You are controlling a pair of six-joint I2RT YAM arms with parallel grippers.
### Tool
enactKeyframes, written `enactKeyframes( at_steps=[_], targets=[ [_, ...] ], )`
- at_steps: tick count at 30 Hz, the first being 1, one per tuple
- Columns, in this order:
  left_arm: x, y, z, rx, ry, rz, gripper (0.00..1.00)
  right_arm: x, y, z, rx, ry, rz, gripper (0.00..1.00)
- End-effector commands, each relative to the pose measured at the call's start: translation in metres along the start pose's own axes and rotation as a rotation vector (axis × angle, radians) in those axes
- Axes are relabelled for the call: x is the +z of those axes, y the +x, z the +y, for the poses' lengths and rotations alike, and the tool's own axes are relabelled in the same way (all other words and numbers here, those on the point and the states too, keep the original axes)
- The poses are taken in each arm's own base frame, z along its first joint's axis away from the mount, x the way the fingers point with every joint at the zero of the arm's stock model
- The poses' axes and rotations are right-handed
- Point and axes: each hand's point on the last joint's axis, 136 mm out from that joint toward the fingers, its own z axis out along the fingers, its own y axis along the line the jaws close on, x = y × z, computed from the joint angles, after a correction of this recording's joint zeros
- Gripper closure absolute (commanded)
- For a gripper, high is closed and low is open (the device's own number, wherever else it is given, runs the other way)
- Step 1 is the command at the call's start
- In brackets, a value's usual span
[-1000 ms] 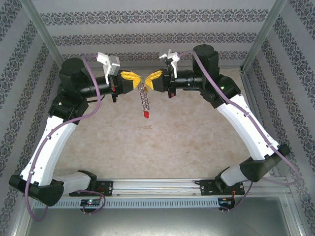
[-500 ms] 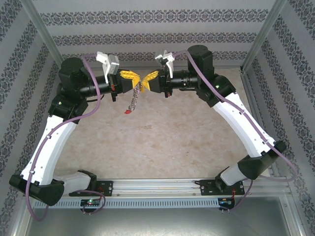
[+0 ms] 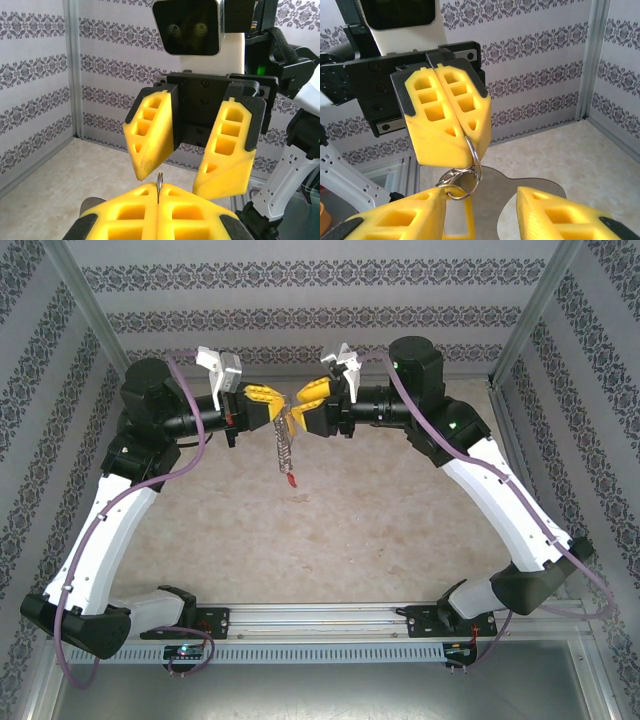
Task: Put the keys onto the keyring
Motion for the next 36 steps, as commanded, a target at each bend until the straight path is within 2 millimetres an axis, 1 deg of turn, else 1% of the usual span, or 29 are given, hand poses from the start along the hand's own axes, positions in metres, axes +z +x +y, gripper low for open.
enactKeyframes(
  at_steps=[1, 6, 11, 20, 24, 27, 33, 36],
  targets=[
    [-0.006, -0.017, -0.011, 0.052, 0.040, -0.055, 1.00, 0.000, -0.008, 0.007, -0.050, -0.008, -0.032, 0.58],
    [-0.006, -0.018, -0.015, 0.042, 0.065, -0.057, 1.00, 0.005, -0.010, 0.008, -0.050, -0.028, -0.037, 0.59],
    [-0.008, -0.017, -0.015, 0.039, 0.054, -0.057, 1.00, 0.005, -0.014, 0.008, -0.049, -0.023, -0.045, 0.57],
    [-0.009, -0.019, -0.011, 0.045, 0.038, -0.062, 1.00, -0.007, -0.012, 0.007, -0.060, 0.023, -0.044, 0.54],
    [-0.008, -0.018, -0.009, 0.042, 0.037, -0.060, 1.00, -0.013, -0.017, 0.009, -0.066, 0.022, -0.060, 0.53],
    [-0.007, -0.017, -0.007, 0.036, 0.037, -0.060, 1.00, -0.017, -0.023, 0.012, -0.068, 0.016, -0.084, 0.49],
    [-0.008, -0.019, -0.008, 0.043, 0.036, -0.064, 1.00, -0.018, -0.029, 0.012, -0.067, 0.013, -0.102, 0.46],
    [-0.007, -0.018, -0.008, 0.040, 0.041, -0.062, 1.00, -0.015, -0.031, 0.012, -0.063, 0.003, -0.106, 0.45]
  ],
)
